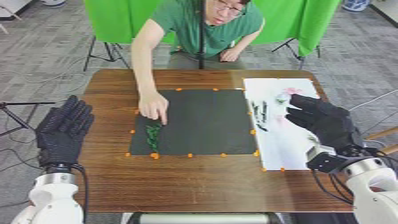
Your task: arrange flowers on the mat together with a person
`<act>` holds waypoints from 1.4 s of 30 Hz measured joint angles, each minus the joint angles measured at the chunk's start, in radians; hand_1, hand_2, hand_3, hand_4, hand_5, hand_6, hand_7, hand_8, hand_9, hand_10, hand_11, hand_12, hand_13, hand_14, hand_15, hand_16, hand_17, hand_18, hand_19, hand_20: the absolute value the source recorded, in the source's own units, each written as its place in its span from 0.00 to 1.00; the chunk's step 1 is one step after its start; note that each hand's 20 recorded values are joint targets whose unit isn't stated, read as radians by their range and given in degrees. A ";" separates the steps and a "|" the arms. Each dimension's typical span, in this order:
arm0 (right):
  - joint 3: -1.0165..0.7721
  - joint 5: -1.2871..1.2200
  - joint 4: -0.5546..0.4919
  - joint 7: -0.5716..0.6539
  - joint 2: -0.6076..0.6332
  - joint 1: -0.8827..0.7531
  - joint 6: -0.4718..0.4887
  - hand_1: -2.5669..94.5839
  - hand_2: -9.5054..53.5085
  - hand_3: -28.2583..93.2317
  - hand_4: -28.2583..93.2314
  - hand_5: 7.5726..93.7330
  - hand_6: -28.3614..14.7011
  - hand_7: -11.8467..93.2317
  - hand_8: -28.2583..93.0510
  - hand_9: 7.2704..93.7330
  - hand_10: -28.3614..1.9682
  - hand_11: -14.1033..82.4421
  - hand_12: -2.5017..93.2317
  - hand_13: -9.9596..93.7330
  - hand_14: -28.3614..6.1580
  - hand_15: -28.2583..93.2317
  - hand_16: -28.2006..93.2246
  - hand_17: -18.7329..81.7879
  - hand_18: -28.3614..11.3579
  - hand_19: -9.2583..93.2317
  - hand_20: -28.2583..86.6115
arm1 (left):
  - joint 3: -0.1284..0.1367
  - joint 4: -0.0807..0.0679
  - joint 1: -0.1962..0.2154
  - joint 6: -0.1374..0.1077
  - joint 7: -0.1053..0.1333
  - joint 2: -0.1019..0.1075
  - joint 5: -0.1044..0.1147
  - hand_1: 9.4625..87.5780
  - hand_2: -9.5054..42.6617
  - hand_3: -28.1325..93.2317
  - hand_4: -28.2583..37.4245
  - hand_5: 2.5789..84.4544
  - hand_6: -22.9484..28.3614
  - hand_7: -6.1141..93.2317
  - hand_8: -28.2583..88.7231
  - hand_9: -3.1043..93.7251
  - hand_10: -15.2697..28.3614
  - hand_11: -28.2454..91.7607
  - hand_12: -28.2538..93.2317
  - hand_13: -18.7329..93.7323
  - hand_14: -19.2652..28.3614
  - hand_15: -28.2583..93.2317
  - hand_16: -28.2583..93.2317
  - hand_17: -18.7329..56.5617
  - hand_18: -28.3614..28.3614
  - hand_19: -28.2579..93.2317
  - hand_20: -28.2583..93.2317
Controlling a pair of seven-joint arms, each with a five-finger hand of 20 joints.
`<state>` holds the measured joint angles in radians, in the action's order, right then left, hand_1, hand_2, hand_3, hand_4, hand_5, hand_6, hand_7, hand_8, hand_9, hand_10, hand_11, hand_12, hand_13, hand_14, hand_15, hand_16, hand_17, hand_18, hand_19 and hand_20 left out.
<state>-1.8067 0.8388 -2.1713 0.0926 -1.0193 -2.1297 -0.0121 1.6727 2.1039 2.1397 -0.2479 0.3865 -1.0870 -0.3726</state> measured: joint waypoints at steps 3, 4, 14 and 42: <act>-0.001 0.001 0.000 0.000 -0.001 0.000 0.000 0.22 0.31 0.88 0.02 0.48 0.62 0.30 0.12 0.39 0.54 0.20 0.16 0.38 0.35 0.29 0.39 0.26 0.28 0.36 0.34 | 0.000 0.000 0.001 0.000 0.001 -0.001 0.002 0.24 0.45 0.85 0.00 0.56 0.61 0.19 0.16 0.44 0.66 0.40 0.28 0.41 0.69 0.45 0.16 0.17 0.74 0.54 0.29; -0.001 0.001 0.000 0.000 -0.001 0.000 0.000 0.22 0.31 0.88 0.02 0.49 0.64 0.30 0.12 0.40 0.55 0.20 0.16 0.38 0.35 0.29 0.39 0.26 0.28 0.36 0.34 | 0.000 0.000 0.001 0.000 0.001 -0.002 0.002 0.24 0.45 0.85 0.00 0.56 0.61 0.19 0.16 0.44 0.66 0.40 0.28 0.41 0.69 0.45 0.16 0.17 0.74 0.54 0.29; -0.001 0.004 0.000 -0.003 -0.002 0.000 0.000 0.22 0.31 0.88 0.02 0.51 0.67 0.29 0.12 0.41 0.57 0.20 0.16 0.39 0.36 0.29 0.39 0.27 0.28 0.36 0.34 | 0.000 0.000 0.001 0.001 0.004 -0.004 0.017 0.24 0.44 0.85 0.00 0.56 0.61 0.19 0.16 0.44 0.66 0.40 0.28 0.41 0.69 0.45 0.16 0.17 0.74 0.54 0.29; -0.004 1.123 -0.033 0.685 0.193 -0.056 -0.109 0.30 0.00 0.85 0.00 0.58 0.50 0.28 0.13 0.51 0.31 0.63 0.35 0.49 0.24 0.85 0.47 0.35 0.14 0.77 0.49 | -0.002 0.002 0.001 0.007 0.015 -0.007 0.072 0.24 0.45 0.85 0.00 0.56 0.62 0.20 0.16 0.44 0.66 0.40 0.28 0.42 0.70 0.45 0.16 0.16 0.75 0.55 0.30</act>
<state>-1.8103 1.9614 -2.2039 0.7778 -0.8263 -2.1856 -0.1207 1.6703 2.1056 2.1407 -0.2405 0.4011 -1.0942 -0.3005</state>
